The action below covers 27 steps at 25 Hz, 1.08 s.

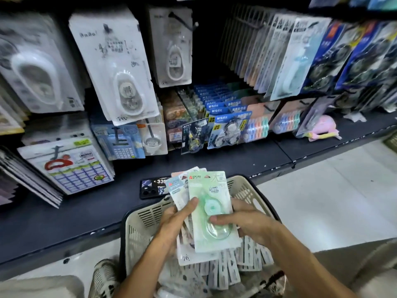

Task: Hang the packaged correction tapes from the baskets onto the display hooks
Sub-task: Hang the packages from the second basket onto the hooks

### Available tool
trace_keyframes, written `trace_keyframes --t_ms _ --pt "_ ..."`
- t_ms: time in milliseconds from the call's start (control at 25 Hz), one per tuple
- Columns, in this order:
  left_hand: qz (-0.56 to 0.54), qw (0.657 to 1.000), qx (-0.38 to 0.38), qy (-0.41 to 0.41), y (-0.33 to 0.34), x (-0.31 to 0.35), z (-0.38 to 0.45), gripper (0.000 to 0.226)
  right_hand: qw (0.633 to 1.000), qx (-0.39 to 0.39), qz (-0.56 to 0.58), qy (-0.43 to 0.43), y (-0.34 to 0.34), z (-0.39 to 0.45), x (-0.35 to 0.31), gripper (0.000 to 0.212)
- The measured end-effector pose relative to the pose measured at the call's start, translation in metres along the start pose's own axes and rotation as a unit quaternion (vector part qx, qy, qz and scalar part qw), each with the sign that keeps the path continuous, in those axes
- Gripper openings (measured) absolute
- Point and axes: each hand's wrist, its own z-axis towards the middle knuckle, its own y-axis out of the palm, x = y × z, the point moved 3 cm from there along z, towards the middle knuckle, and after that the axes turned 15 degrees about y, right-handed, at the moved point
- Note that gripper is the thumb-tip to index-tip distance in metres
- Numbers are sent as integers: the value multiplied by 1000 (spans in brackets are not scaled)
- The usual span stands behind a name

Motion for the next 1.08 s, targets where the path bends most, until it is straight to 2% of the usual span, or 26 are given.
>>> trace_keyframes --t_ms 80,160,200,360,440,560,680,840,920,1000,1080 --pt "-36 998 -16 48 20 43 3 70 994 32 65 -87 -6 -28 -37 48" --pt "-50 993 -32 101 40 93 1 74 979 78 125 -144 -15 -57 -70 66" --pt "-40 991 -37 126 47 121 -2 72 971 95 128 -180 -20 -71 -86 68" --pt "43 968 -67 237 62 222 -19 37 936 171 109 -289 -39 -120 -144 68" --pt "106 951 -62 283 63 253 -24 17 926 174 114 -315 -49 -129 -166 64" --pt "172 925 -57 333 53 287 -28 6 907 175 151 -351 -68 -132 -190 52" --pt "182 917 -49 352 35 312 -25 6 893 213 175 -355 -89 -128 -200 29" --pt "167 918 -100 346 30 316 -21 23 843 287 273 -364 -107 -122 -195 39" --pt "174 915 -110 347 35 312 -18 24 839 307 273 -356 -109 -117 -191 32" --pt "171 918 -118 339 41 308 -16 22 854 275 272 -349 -105 -109 -190 30" --pt "168 925 -122 319 47 303 -15 16 865 220 288 -346 -93 -103 -189 42"
